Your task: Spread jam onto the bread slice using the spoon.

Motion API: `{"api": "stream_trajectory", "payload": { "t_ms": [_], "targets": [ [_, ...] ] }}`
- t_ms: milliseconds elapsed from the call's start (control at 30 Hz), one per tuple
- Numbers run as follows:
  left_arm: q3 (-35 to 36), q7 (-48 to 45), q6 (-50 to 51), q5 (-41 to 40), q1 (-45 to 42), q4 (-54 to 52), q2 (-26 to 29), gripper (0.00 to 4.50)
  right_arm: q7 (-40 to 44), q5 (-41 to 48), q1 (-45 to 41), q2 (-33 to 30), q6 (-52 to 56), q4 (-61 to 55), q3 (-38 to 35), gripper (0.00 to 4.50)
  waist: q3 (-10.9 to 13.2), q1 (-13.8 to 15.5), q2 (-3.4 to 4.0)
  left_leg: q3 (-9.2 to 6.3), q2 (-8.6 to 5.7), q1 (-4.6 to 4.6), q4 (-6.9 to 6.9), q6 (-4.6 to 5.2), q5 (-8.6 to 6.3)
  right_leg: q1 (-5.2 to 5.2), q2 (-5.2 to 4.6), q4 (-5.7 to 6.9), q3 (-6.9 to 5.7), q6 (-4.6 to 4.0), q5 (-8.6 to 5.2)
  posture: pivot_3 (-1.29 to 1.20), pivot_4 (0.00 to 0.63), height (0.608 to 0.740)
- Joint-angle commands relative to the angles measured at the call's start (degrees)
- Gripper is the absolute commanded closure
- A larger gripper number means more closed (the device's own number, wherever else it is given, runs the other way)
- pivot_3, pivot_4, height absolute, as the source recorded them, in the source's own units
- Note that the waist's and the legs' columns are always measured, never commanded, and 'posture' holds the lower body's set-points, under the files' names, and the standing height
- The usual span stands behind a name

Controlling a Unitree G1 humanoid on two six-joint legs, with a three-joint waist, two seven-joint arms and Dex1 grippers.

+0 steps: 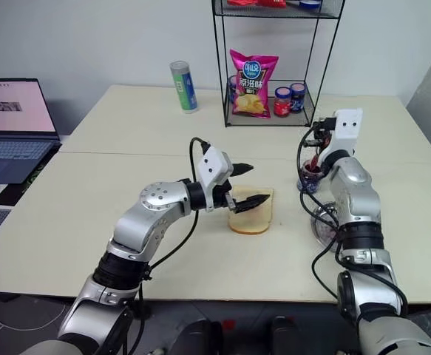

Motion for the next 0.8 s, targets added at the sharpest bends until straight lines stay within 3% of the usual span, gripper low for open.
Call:
{"api": "stream_trajectory", "payload": {
  "t_ms": [33, 367, 800],
  "targets": [
    [0.62, 0.03, -0.36, -0.76, -0.63, -2.42, -0.03, 0.00, 0.45, -2.80, 0.88, -1.29, -2.47, -3.75, 1.19, 4.49, 0.00, 0.00, 0.00, 0.00, 0.00, 0.00, 0.00, 0.00, 0.00, 0.00, 0.00, 0.00, 0.00, 0.00, 0.00, 0.00, 0.150, 0.740],
    [0.61, -0.20, -0.53, -0.97, -1.29, -1.91, 0.09, 0.00, -1.74, -0.65, 2.07, 1.63, -2.32, -1.17, -2.23, 4.49, 0.00, -0.03, 0.00, 0.00, 0.00, 0.01, 0.00, -0.01, 0.01, 0.00, 0.01, 0.01, 0.00, 0.00, 0.00, 0.00, 0.150, 0.740],
    [0.53, -0.03, -0.67, -1.07, -1.24, -1.90, -0.08, 0.00, -6.73, 10.80, -0.84, 5.66, 5.28, -1.19, -12.88, 4.49, 0.00, -0.02, 0.00, 0.00, 0.00, 0.01, -0.01, -0.02, 0.01, 0.01, 0.00, 0.02, 0.01, 0.00, 0.00, 0.00, 0.150, 0.740]
  ]
}}
